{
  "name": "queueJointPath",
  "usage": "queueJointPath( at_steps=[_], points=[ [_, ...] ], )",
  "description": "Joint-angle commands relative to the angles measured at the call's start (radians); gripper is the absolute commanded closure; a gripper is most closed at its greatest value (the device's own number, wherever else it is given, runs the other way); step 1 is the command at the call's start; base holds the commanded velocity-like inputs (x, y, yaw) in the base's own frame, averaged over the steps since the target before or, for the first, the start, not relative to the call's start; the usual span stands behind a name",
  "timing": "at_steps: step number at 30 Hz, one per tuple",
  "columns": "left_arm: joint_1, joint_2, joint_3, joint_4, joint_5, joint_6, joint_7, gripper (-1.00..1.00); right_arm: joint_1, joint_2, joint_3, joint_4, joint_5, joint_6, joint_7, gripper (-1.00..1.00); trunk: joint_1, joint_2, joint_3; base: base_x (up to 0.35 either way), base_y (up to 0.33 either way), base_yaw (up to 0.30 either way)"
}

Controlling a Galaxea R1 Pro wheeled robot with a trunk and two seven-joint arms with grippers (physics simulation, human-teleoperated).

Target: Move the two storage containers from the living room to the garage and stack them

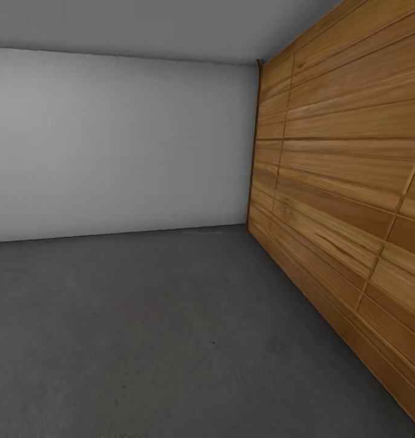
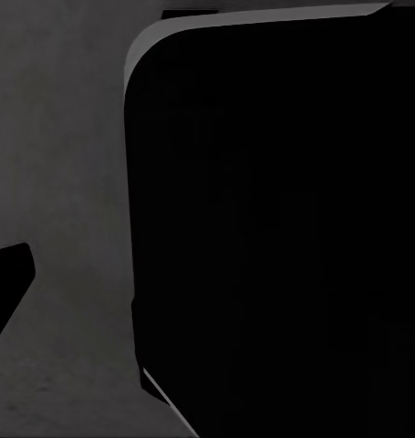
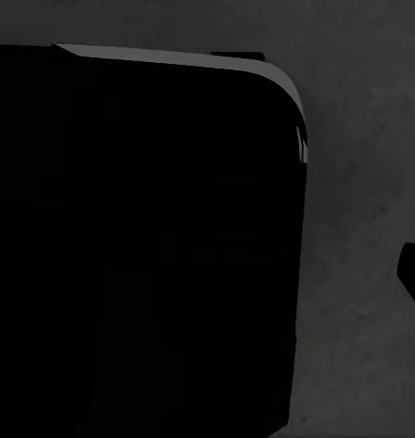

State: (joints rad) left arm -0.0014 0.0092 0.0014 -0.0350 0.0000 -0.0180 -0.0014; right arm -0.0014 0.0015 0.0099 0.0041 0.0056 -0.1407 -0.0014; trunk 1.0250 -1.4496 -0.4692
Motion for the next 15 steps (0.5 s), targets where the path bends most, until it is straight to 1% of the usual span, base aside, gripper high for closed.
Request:
queueJointPath(
  at_steps=[1,15],
  points=[
    [0.0,0.0,0.0,0.0,0.0,-0.002,0.0,-1.0,0.0,0.0,0.001,0.0,0.001,-0.004,0.0,-1.0,0.0,0.0,-0.001,0.0,0.0,0.273],
    [0.0,0.0,0.0,0.0,0.0,-0.002,0.0,-1.0,0.0,0.0,0.001,0.0,0.001,-0.004,0.0,-1.0,0.0,0.0,-0.001,0.0,0.0,0.273]
  ],
)
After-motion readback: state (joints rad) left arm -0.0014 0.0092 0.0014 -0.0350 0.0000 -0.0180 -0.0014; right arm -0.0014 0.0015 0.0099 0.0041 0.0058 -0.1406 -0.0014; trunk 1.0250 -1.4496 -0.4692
